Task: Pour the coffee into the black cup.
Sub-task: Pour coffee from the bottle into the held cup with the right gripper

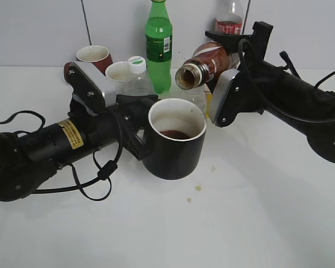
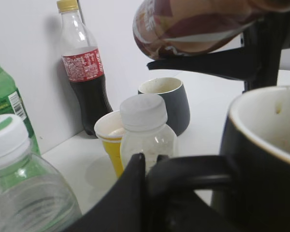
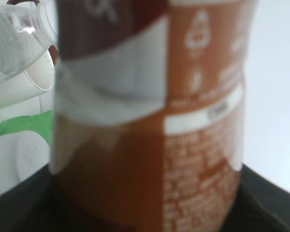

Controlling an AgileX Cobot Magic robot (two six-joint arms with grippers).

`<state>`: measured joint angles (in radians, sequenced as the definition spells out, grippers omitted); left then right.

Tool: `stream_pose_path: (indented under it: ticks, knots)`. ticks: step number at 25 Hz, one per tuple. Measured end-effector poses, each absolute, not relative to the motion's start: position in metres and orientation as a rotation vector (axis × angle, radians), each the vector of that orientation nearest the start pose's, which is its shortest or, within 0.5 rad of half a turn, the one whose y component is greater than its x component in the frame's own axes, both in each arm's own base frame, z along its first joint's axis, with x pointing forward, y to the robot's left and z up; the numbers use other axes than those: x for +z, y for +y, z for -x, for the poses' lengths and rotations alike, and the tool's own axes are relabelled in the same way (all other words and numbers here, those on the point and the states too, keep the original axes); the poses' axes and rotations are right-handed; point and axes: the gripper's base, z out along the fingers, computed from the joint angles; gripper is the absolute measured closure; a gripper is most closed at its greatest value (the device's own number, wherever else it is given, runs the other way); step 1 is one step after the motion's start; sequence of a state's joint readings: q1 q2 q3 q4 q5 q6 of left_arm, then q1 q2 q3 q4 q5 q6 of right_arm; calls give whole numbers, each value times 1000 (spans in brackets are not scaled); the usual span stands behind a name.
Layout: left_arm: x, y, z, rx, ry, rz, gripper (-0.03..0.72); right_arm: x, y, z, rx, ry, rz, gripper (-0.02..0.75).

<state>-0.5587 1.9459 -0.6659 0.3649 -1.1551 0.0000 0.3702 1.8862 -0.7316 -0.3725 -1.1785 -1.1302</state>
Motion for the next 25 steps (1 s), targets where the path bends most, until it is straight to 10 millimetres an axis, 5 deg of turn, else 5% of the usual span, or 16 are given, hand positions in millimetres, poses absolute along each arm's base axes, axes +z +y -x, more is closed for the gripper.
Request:
stream_pose_path:
  ticks: [25]
  knots:
    - [148, -203, -264, -591, 1428, -847, 652, 178, 156, -315, -659, 651, 1381, 234]
